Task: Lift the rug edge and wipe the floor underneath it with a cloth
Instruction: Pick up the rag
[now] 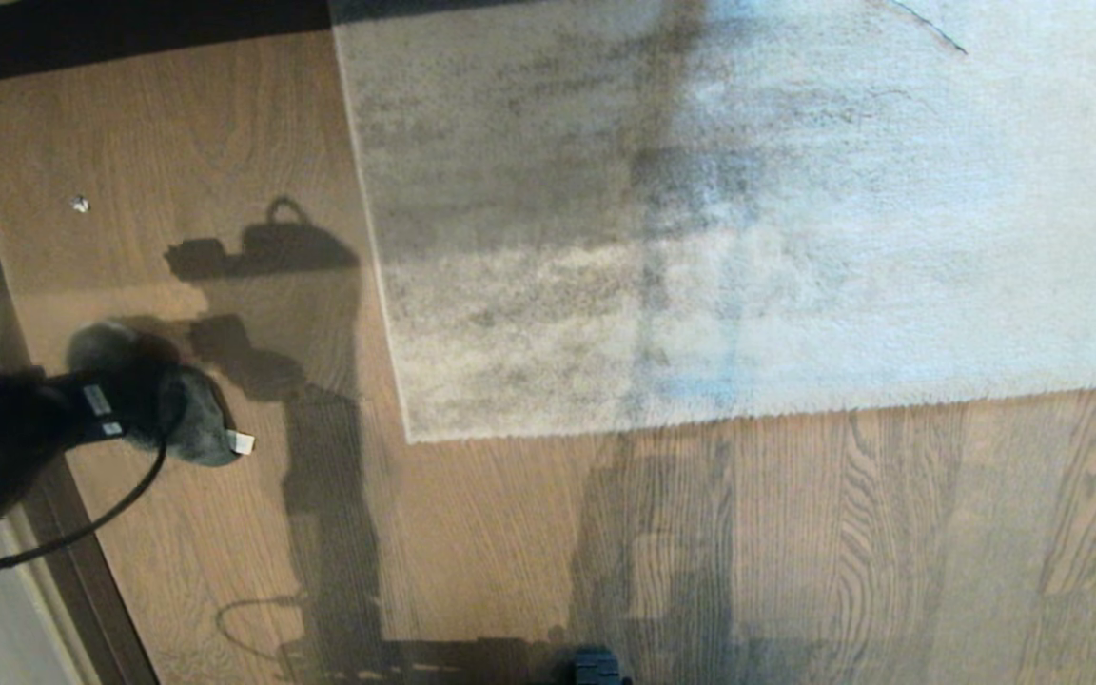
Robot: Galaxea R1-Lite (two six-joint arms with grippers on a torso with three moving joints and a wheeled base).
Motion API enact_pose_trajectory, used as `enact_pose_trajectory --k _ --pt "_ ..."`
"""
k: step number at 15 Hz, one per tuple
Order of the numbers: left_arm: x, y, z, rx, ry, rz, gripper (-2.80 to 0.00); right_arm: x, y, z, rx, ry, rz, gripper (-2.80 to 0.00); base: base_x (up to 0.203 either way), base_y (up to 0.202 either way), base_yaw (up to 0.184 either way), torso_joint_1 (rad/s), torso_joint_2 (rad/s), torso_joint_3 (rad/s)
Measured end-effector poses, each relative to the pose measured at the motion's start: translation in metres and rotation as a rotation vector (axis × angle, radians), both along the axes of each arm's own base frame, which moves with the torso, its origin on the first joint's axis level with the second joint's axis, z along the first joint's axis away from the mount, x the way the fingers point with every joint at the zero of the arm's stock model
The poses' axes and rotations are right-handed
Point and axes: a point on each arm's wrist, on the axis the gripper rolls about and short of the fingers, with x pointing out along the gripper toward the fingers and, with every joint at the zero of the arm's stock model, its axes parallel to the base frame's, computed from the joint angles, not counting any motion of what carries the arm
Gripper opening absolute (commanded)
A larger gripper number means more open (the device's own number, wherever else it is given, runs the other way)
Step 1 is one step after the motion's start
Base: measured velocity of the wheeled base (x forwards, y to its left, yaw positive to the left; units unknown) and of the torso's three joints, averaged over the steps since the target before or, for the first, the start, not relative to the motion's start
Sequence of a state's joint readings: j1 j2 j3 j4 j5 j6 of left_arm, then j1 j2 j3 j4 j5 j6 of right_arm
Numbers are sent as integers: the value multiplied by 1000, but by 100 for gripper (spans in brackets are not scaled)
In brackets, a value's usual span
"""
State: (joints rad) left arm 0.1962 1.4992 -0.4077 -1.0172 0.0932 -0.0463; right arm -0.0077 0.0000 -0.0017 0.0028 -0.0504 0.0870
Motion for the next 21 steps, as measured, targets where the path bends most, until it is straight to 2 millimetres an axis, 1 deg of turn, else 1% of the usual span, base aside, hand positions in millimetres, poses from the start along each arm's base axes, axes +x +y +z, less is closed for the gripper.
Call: enact_pose_trajectory --k 2,6,12,21 --pt "7 3 -3 10 -2 6 0 0 0 0 0 0 0 -280 0 0 0 0 0 0" --pt "14 11 -13 24 32 32 0 0 0 0 0 0 0 -280 0 0 0 0 0 0" --pt "31 21 -25 71 -21 55 0 0 0 0 0 1 0 -280 0 0 0 0 0 0" --pt "50 27 -47 87 -20 60 0 0 0 0 0 1 0 -280 0 0 0 0 0 0"
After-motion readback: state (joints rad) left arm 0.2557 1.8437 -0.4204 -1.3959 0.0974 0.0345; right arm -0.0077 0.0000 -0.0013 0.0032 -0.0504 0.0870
